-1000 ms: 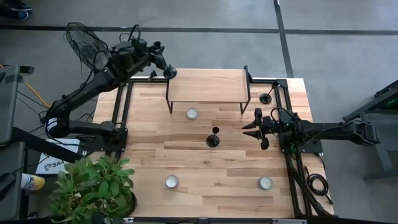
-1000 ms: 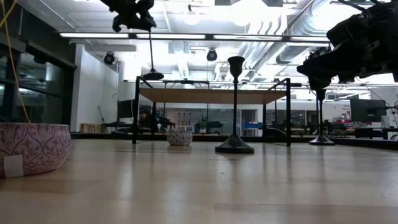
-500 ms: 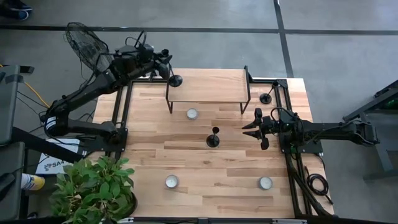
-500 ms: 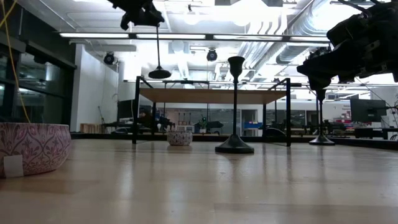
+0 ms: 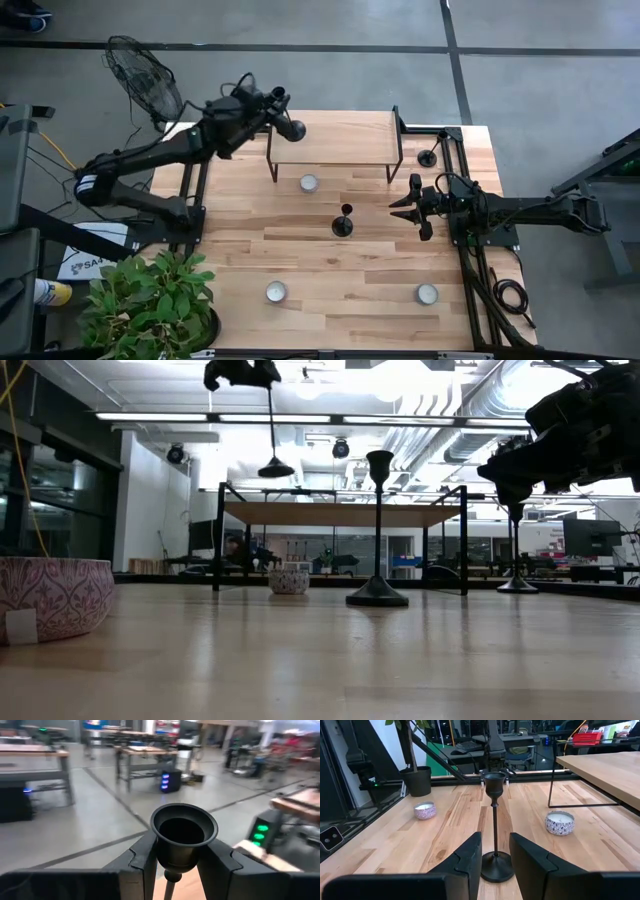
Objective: Pick & Place candle stick holders
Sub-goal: Put the top left black candle holder on the shelf
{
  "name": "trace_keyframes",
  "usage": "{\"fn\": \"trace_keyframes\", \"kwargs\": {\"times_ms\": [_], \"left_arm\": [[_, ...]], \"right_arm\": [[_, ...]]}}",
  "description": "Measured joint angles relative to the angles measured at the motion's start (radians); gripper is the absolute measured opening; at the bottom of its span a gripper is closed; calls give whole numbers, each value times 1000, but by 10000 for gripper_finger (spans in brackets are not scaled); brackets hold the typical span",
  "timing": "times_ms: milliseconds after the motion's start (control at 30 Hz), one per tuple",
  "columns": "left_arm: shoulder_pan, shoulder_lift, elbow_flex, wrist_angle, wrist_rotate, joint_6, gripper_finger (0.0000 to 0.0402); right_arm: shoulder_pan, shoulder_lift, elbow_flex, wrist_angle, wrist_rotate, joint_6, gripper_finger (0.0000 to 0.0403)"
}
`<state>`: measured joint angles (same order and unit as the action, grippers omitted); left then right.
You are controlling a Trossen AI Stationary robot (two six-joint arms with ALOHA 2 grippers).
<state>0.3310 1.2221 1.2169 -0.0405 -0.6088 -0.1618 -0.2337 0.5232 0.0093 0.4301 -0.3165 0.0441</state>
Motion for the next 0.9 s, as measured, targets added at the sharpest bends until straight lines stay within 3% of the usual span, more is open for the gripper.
{"fn": "trace_keyframes", "kwargs": {"times_ms": [300,433,667,900], "left_arm": [[-10,199,241,-200,-214,-3,110],[-10,261,303,-191,-275,0,110],[38,308,315,-227,-295,-134,110],[128,310,315,-258,-234,-242,110]], "right_arm": [[0,0,0,0,0,0,96],[0,0,0,0,0,0,96],[0,0,0,0,0,0,96],[0,0,0,0,0,0,96]]}}
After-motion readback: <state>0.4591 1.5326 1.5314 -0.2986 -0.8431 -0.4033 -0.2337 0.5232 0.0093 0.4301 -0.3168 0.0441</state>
